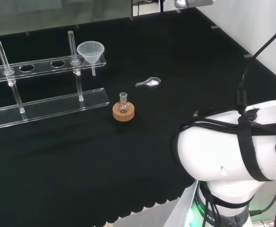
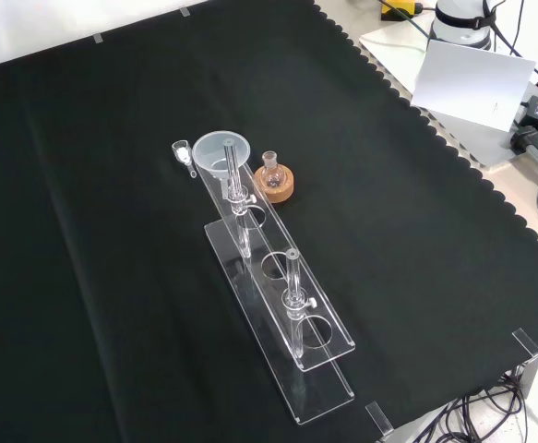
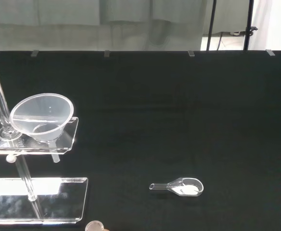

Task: Pick up the funnel from the transparent funnel stand.

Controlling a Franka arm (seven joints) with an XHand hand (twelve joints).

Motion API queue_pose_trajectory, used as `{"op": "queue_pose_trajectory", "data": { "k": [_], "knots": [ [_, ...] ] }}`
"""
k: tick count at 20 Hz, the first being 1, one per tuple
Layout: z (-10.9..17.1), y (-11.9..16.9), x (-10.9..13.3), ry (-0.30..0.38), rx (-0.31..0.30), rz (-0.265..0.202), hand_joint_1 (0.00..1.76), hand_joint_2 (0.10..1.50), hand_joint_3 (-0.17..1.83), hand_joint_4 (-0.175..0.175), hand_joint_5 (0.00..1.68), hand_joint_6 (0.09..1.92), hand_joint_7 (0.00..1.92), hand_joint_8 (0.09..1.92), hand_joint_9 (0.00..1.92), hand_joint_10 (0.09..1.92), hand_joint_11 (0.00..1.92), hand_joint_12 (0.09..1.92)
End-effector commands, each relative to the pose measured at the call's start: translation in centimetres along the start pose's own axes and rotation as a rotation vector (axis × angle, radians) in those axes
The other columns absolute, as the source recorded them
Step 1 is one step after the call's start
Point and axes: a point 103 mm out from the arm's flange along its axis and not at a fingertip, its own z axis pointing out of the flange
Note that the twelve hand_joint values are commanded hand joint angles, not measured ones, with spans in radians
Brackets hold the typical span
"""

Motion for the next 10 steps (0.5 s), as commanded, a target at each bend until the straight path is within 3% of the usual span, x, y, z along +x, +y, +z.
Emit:
{"op": "queue_pose_trajectory", "data": {
  "k": [1, 10],
  "knots": [
    [0.5, 0.7, -0.8, 0.0, 0.001, 0.009, 0.0, 1.14, 0.46, 0.021, 0.22, 0.09, 0.0, 0.52, 0.2, 0.64, 0.14, 1.35],
    [3.5, 3.3, 0.2, -0.038, 0.04, 0.018, 0.0, 1.14, 0.45, 0.022, 0.23, 0.09, 0.0, 0.52, 0.2, 0.64, 0.13, 1.36]
  ]
}}
